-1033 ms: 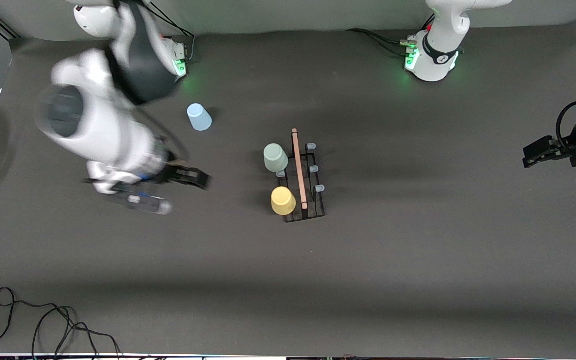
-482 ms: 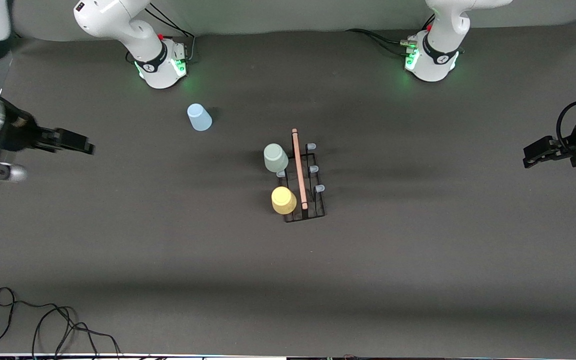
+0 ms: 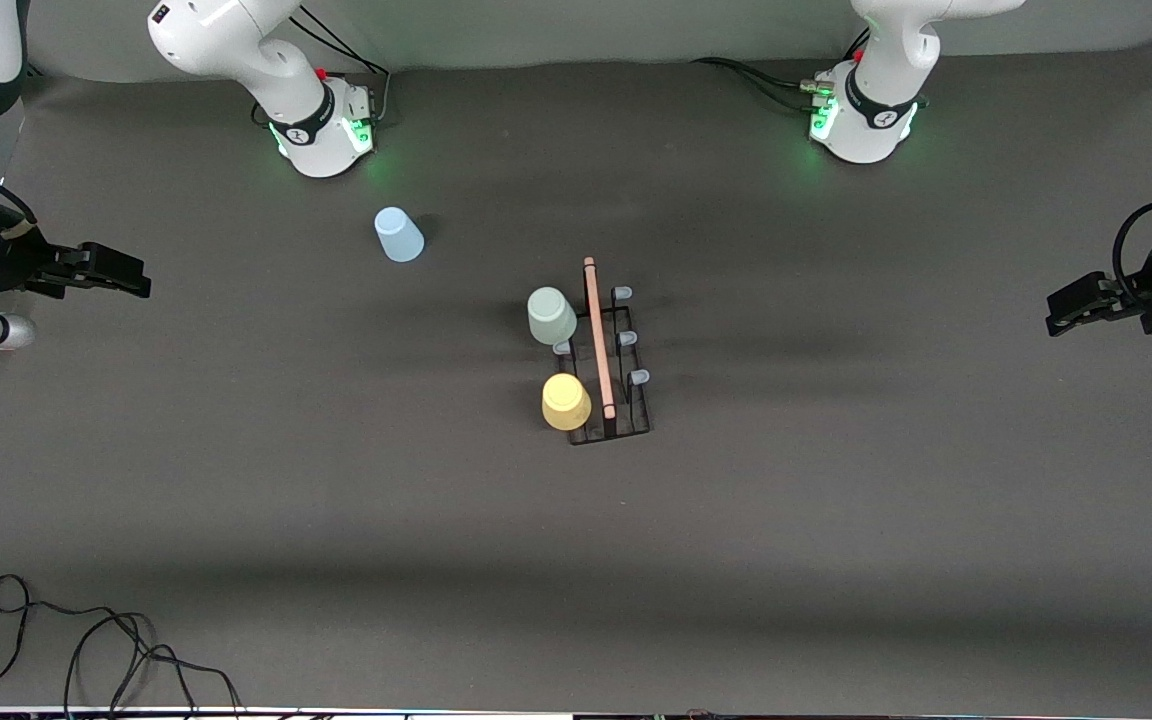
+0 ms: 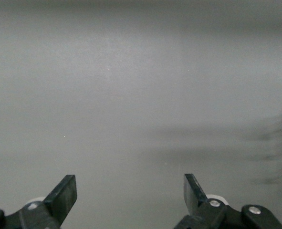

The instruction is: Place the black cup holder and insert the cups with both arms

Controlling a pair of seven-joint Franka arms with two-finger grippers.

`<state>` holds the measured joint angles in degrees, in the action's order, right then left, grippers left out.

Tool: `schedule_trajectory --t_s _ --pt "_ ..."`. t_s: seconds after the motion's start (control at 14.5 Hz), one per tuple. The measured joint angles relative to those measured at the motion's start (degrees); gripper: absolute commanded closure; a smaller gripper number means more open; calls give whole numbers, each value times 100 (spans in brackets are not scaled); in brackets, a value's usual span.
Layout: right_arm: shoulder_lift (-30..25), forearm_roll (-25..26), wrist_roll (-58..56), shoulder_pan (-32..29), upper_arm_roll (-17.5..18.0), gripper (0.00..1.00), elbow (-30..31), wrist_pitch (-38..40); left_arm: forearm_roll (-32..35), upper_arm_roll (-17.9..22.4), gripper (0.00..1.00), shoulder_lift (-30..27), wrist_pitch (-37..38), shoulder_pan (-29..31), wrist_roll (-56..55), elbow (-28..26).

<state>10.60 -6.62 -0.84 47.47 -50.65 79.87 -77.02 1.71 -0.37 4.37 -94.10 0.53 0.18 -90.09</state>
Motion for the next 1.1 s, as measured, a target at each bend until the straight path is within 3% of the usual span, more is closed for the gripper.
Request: schedule_trajectory --t_s 0.55,0.69,0.83,1.1 --pt "2 10 -3 -15 -18 0 0 -38 0 -14 0 12 0 -2 1 0" --pt "0 12 -11 -216 120 0 -1 -47 0 -15 0 14 0 -2 1 0" --pt "-18 23 -36 -927 820 0 -18 -50 0 -17 0 15 0 -7 2 0" --pt "-133 254 -42 -2778 2780 0 -54 -50 0 -23 0 17 0 -14 2 0"
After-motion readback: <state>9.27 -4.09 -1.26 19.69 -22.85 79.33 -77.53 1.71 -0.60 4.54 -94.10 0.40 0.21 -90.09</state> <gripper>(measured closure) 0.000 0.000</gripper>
